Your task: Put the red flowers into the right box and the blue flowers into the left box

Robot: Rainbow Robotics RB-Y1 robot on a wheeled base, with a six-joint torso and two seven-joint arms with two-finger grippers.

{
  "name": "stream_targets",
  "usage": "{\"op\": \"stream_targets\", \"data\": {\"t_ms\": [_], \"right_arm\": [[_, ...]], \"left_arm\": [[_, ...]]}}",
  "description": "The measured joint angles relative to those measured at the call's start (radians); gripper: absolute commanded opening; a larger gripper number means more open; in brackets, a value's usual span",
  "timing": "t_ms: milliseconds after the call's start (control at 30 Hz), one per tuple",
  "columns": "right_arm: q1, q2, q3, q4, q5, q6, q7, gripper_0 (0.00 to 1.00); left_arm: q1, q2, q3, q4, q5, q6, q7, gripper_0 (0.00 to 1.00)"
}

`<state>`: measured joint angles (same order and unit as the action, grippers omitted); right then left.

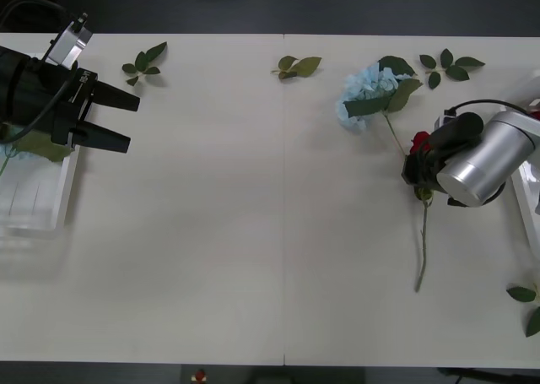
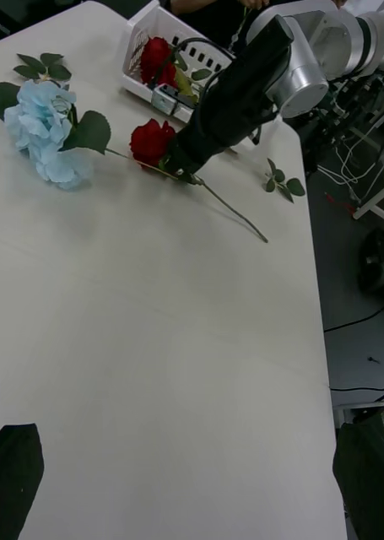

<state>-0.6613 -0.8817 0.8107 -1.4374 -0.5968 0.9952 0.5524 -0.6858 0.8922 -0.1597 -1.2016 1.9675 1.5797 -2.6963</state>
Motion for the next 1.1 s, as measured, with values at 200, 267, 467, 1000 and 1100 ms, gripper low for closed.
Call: {"op": "stream_targets", "data": {"t_ms": [200,267,467,1000,1100], "right_arm": [[0.000,-0.115,0.000,-0.102,-0.031,-0.004,0.000,0.00],[0.000,-0.161,0.000,-0.141,-0.031,-0.006,0.000,0.00],[0.000,-0.296,0.001,-0.251,-0.017,-0.009,0.015,0.00],[0.000,-0.462,0.001,-0.335,0.060,-0.090,0.286,0.00],[0.000,-0.508,0.001,-0.353,0.072,-0.090,0.309,0.00]], "left_arm": [[0.000,0.000,0.000,0.000,0.000,0.000,0.000,1.00],[0.000,0.000,0.000,0.000,0.000,0.000,0.000,1.00],[0.000,0.000,0.000,0.000,0.000,0.000,0.000,1.00],[0.000,0.000,0.000,0.000,0.000,0.000,0.000,1.00],[0.000,0.000,0.000,0.000,0.000,0.000,0.000,1.00]]}}
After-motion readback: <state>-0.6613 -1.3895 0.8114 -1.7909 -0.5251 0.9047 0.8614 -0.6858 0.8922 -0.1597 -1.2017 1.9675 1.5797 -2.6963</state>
